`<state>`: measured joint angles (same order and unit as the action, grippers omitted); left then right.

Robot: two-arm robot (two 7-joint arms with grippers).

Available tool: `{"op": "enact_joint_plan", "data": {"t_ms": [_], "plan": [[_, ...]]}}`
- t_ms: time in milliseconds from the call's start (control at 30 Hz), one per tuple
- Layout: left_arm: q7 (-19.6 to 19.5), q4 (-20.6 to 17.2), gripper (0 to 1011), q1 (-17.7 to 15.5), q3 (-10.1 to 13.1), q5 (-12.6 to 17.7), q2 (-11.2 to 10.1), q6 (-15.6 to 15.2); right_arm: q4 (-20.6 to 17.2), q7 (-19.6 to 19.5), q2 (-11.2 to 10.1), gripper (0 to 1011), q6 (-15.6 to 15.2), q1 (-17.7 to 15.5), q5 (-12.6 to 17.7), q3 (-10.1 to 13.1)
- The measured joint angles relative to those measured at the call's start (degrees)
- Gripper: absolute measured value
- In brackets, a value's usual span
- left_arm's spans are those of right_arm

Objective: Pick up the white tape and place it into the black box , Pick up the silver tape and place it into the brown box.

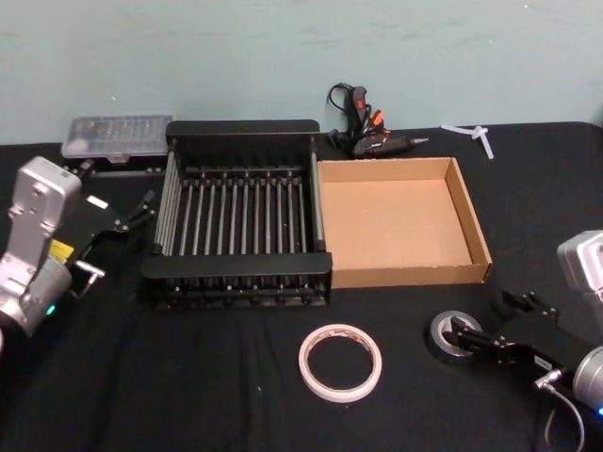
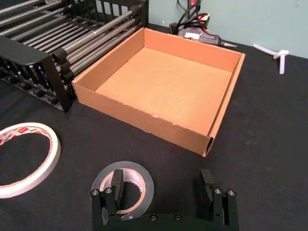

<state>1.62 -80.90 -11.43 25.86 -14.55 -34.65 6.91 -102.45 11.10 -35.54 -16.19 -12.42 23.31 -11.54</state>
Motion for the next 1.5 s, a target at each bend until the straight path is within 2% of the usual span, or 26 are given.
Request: {"op": "enact_joint_plan", "data": {"t_ms": [633,1067,1367,1500], "plan": [[0.00,0.00,1001,0.00,0.00,0.00,0.00,0.00,1.95,1.41,2.43,1002,-1.82,0.97,-2.62,0.51],[0.00,0.00,1001,0.00,0.00,0.00,0.00,0.00,1.90,1.40,2.32,1000,-1.79,0.95,-2.58,0.51],[0.00,0.00,1001,0.00,0.00,0.00,0.00,0.00,1.84,1.40,2.25,812,-1.73,0.91,-2.44,0.47],[0.00,0.00,1001,0.00,0.00,0.00,0.00,0.00,1.81,1.39,2.23,678,-1.71,0.89,-2.40,0.46]]}}
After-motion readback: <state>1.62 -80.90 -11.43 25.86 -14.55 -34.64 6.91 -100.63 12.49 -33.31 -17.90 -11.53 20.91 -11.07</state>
